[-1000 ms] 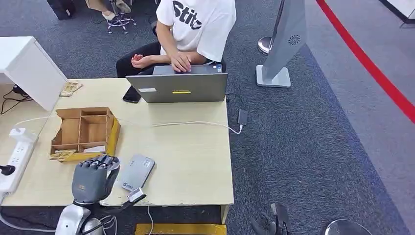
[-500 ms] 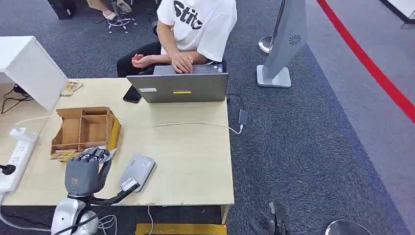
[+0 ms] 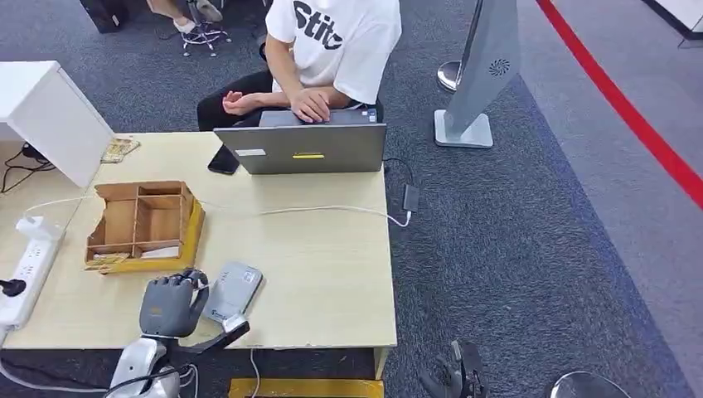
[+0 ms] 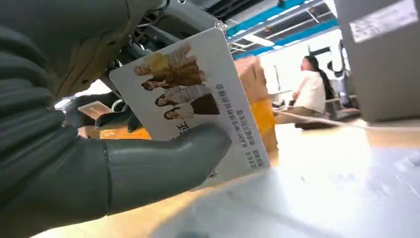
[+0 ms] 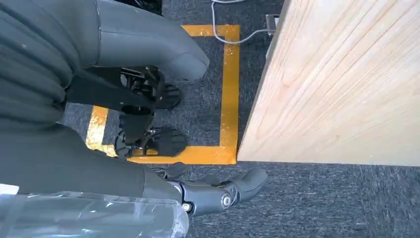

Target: Pass the card to the sensor for recognition and then transmit it.

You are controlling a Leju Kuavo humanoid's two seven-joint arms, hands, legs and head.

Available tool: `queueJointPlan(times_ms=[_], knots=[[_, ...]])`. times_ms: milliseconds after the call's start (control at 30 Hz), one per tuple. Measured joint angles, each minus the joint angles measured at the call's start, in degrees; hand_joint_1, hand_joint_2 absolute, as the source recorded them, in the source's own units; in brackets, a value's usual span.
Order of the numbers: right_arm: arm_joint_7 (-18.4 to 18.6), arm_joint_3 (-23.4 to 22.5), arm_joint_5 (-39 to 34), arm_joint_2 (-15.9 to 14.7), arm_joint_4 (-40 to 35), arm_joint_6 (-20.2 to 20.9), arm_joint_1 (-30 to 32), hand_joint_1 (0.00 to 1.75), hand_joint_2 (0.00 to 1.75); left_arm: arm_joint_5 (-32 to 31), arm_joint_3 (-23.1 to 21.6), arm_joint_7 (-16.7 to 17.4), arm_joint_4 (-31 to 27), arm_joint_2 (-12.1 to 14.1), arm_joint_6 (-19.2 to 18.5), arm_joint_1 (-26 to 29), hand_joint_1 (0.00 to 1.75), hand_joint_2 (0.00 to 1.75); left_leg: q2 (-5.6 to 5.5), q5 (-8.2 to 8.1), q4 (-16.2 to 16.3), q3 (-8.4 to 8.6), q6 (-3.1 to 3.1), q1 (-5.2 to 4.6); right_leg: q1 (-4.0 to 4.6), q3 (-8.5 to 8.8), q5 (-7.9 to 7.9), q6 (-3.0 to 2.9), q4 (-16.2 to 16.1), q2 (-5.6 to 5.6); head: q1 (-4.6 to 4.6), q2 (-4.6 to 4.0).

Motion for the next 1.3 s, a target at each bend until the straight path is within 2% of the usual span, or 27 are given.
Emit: queueJointPlan(times_ms=[200,367,533,700,867,1000,1067,1133,1233,1267,1300], knots=[[0.0,0.1,-0.3,0.0,0.0,0.0,0.0,0.0,1.75,1.2,-2.4,0.8,0.1,0.5,0.0,0.2,1.75,1.75,-0.04,-0.01,0.0,-0.01,0.0,0.0,0.0,0.0,0.0,0.0,0.0,-0.02,0.0,0.0],[-0.1,0.2,-0.7,0.0,0.0,-0.1,0.0,0.0,1.75,0.9,-2.5,0.1,-3.6,0.4,0.0,1.6,1.75,1.75,-0.03,0.0,0.0,0.0,0.0,0.0,0.0,0.0,0.0,0.0,0.0,-0.02,0.0,0.0],[-0.1,0.2,-1.2,0.0,0.0,-0.4,0.1,0.0,1.75,0.5,0.0,-4.5,-13.3,-1.6,0.1,3.3,1.75,1.75,-0.04,0.0,0.0,-0.01,0.0,0.0,0.0,0.0,0.0,0.0,0.0,-0.03,0.0,0.0],[-0.2,0.3,-1.4,0.0,0.0,-0.4,0.2,0.0,1.75,4.6,7.2,-14.8,-22.5,-5.3,0.1,2.3,1.75,1.75,-0.03,0.0,0.0,0.0,0.0,0.0,0.0,0.0,0.01,0.01,0.0,-0.03,0.0,0.0],[-0.2,0.3,-1.4,0.0,0.0,-0.4,0.2,0.0,1.75,5.1,11.7,-15.8,-26.8,-6.6,0.1,0.7,1.75,1.75,-0.03,0.02,0.0,0.01,-0.02,0.01,0.0,0.0,0.03,0.03,0.0,-0.02,0.0,0.0],[-0.2,0.3,-1.4,0.0,0.0,-0.4,0.2,0.0,1.75,5.1,12.8,-15.8,-28.3,-7.2,0.1,0.5,1.75,1.75,-0.04,0.03,0.0,0.0,-0.03,0.01,0.0,0.0,0.03,0.03,0.0,-0.02,0.02,0.0],[0.1,0.3,-1.3,0.0,0.0,-0.4,0.1,0.0,1.75,3.4,13.2,-14.5,-28.5,-7.2,0.1,-0.2,1.75,1.75,-0.05,0.06,0.0,-0.01,-0.04,0.01,0.0,0.0,0.04,0.04,0.0,-0.03,0.02,0.0],[0.5,0.7,-1.1,0.0,0.0,-0.3,0.0,0.0,1.75,1.4,13.0,-9.6,-27.6,-5.5,0.1,-2.4,1.75,1.75,-0.06,0.09,0.0,0.0,-0.06,0.01,0.01,-0.05,0.07,0.04,0.0,-0.03,0.02,0.0],[1.5,1.8,-0.5,0.1,0.0,0.0,-0.6,0.0,1.75,2.5,9.8,-0.2,-17.0,0.6,-3.0,-11.6,1.75,1.75,-0.13,0.36,0.0,-0.1,-0.08,0.04,0.06,-0.1,0.24,-0.08,0.0,-0.09,0.02,0.0],[1.9,2.0,-0.4,0.1,0.0,0.1,-0.9,0.0,1.75,2.7,7.8,2.3,-12.3,3.0,-3.8,-15.0,1.75,1.75,-0.14,0.42,0.0,-0.14,-0.16,0.06,0.07,-0.17,0.36,-0.12,0.0,-0.12,0.0,0.0],[2.3,2.4,-0.1,0.1,0.0,0.1,-1.2,0.0,1.75,2.6,6.5,3.3,-8.6,4.8,-4.0,-18.1,1.75,1.75,-0.11,0.49,0.0,-0.17,-0.25,0.08,0.08,-0.22,0.45,-0.21,0.0,-0.11,0.0,0.0]])
